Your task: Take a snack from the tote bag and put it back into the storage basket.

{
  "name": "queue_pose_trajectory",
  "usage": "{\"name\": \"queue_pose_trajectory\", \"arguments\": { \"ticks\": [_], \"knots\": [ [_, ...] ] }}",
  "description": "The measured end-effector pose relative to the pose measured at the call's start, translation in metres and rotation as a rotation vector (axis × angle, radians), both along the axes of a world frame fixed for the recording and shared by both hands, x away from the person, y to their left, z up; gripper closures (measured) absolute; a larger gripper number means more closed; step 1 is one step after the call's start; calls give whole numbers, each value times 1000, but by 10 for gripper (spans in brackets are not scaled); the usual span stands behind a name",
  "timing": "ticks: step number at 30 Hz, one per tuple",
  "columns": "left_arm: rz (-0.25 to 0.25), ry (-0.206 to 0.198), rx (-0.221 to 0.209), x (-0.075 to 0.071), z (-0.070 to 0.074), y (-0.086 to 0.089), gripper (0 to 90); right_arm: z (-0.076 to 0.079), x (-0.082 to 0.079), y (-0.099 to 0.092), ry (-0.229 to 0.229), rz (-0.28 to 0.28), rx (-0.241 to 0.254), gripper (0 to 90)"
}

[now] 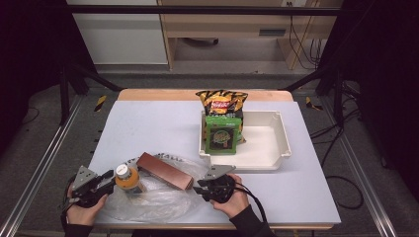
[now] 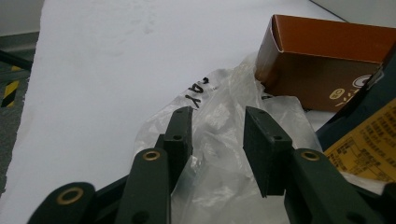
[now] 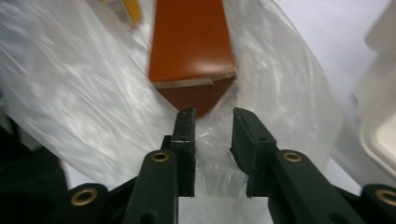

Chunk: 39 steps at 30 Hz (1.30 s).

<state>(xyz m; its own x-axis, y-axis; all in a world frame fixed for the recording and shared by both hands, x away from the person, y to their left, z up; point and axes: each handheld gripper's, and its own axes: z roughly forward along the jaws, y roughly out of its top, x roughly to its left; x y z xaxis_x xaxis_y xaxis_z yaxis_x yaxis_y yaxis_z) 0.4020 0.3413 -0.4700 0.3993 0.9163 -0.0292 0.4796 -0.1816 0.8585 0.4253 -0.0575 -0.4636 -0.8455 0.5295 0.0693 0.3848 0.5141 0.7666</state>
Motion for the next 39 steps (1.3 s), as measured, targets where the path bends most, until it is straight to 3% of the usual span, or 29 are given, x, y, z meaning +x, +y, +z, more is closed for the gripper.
{"name": "queue_pose_trajectory", "arguments": {
  "ticks": [6, 12, 15, 18, 21, 27, 31, 35, 39],
  "knots": [
    [0, 3, -2, 0, -1, 0, 622, -18, 5, 2, -1, -27, -51, 659],
    [-3, 5, 4, 0, -2, -1, 619, -24, 2, 4, -12, -35, -4, 576],
    [-3, 3, 3, 0, -1, -1, 615, -23, 1, 3, -14, -31, -8, 501],
    [1, 0, -1, 0, -1, 0, 606, -16, 0, 0, -17, -32, 20, 440],
    [1, -3, -1, 0, -1, 0, 600, -4, -3, -3, -38, -27, 82, 425],
    [5, -6, -7, 0, 0, 0, 600, 31, -5, -1, -84, -16, 196, 412],
    [5, -8, -7, -1, 0, 0, 600, 56, 0, 12, -123, -14, 263, 433],
    [4, -9, -6, -1, 0, 1, 600, 70, 8, 36, -131, 2, 242, 473],
    [3, -8, -7, -1, 1, 1, 599, 68, 19, 58, -108, -5, 207, 490]
  ]
}}
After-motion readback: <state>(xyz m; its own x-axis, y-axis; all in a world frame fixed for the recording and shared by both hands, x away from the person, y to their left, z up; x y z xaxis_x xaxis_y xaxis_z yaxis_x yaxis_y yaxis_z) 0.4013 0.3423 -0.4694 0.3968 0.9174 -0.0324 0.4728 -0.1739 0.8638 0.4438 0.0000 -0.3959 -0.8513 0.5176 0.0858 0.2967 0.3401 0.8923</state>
